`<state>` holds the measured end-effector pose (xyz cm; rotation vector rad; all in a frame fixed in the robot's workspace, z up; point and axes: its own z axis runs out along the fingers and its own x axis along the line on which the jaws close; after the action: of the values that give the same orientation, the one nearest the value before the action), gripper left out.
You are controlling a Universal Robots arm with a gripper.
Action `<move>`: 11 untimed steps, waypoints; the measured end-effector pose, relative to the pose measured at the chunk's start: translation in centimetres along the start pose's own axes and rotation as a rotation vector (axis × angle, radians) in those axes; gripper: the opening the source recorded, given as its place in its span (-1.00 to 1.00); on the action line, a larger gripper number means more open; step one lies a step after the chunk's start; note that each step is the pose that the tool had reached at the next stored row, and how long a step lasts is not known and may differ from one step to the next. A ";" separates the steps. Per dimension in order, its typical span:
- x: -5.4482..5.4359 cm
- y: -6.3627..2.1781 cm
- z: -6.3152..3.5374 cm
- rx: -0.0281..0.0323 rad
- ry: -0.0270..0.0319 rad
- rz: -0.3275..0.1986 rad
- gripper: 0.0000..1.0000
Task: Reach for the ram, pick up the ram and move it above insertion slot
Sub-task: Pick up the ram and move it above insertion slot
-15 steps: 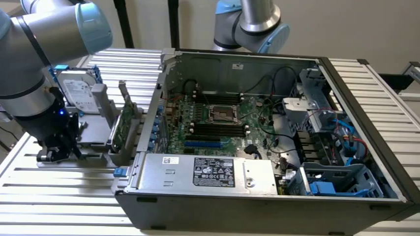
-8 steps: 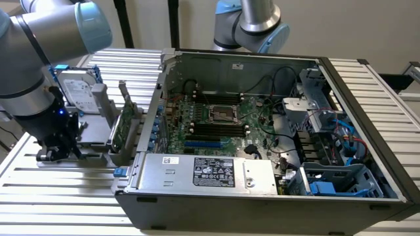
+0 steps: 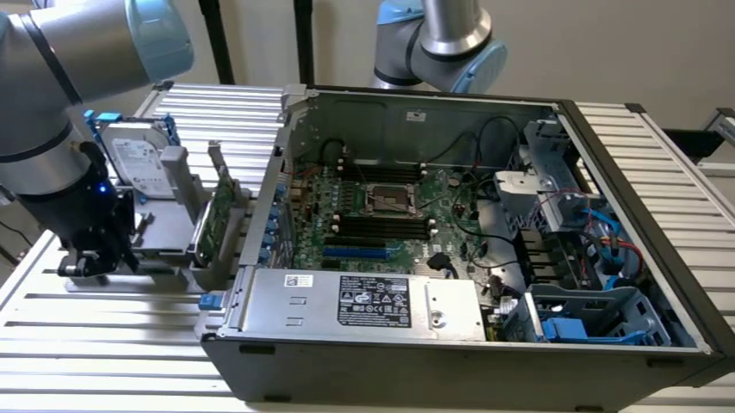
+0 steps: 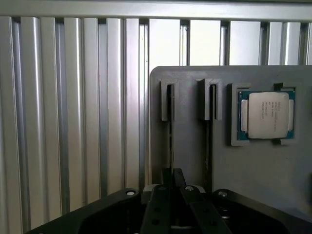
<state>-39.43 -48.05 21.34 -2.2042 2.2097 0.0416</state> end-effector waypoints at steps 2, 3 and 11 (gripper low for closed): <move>0.0 0.01 -0.79 0.0000 -0.0008 0.001 -0.74; 0.0 0.01 -1.23 0.0000 -0.0010 0.001 -0.74; -0.2 -0.17 -4.88 -0.0001 -0.0011 0.002 -0.74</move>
<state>-39.24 -48.06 26.22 -2.2012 2.2117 0.0429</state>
